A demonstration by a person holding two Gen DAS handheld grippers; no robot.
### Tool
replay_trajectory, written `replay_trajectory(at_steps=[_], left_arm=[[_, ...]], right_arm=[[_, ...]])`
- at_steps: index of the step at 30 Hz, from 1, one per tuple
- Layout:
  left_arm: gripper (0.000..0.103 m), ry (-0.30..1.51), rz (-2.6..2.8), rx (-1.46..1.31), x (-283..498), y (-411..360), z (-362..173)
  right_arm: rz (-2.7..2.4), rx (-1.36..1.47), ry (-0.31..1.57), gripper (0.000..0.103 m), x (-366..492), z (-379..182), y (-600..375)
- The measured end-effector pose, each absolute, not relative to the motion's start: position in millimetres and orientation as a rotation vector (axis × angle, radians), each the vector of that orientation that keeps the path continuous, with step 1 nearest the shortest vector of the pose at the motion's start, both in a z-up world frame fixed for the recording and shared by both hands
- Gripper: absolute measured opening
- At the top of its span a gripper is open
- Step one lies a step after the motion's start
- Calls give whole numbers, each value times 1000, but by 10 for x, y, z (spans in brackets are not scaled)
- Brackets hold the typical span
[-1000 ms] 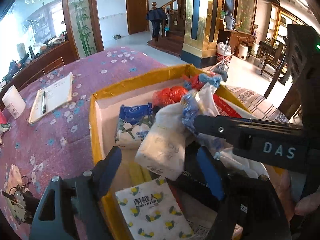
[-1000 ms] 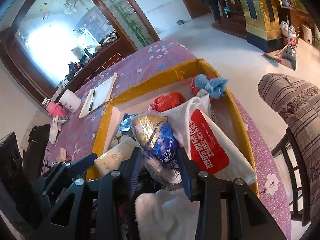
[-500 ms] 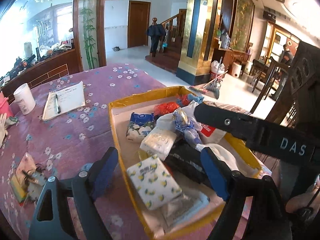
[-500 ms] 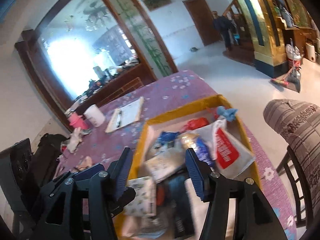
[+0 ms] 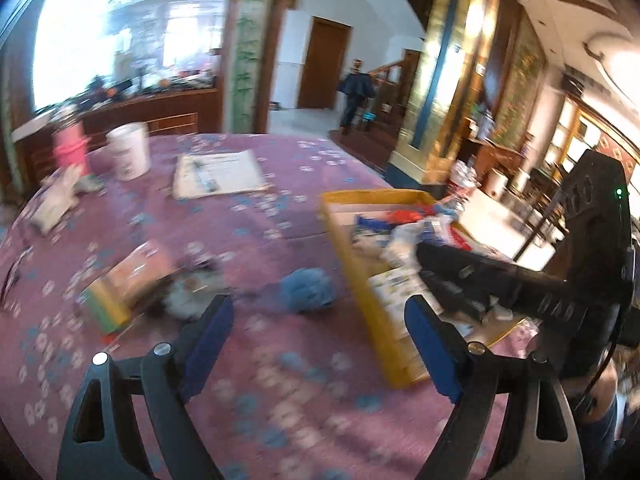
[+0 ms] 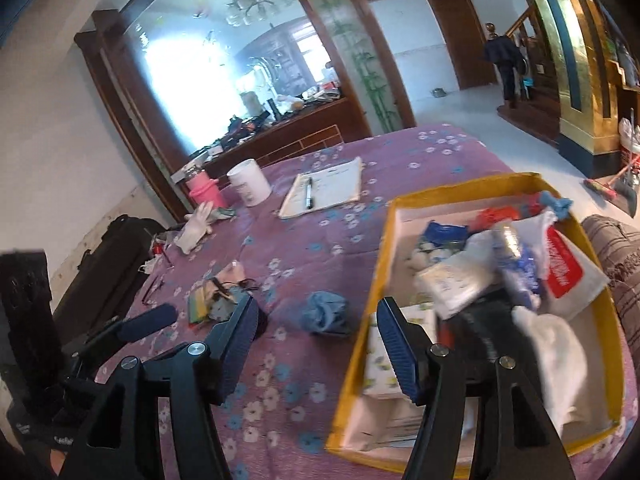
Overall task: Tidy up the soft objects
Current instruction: 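Move both grippers back over the remaining items on the table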
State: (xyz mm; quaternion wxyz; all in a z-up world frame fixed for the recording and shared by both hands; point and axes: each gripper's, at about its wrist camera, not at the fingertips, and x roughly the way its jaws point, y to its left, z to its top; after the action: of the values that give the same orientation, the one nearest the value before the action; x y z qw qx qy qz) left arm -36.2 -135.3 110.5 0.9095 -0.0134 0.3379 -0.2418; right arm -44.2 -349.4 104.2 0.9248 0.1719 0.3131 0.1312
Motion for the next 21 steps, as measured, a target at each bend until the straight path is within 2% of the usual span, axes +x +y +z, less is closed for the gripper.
replay_trajectory(at_steps=[3,12,21], left_arm=[[90,709,-439,-75,-338,-948,984],[90,867,-133,-363,70,384,214],[90,874,-123,-354,143,378,93]], right_arm=[[273,335,672,66,-359,979,-3364],[260,233,806,66,19,595,-2939],[162,102,907,66,504,311,-2811]])
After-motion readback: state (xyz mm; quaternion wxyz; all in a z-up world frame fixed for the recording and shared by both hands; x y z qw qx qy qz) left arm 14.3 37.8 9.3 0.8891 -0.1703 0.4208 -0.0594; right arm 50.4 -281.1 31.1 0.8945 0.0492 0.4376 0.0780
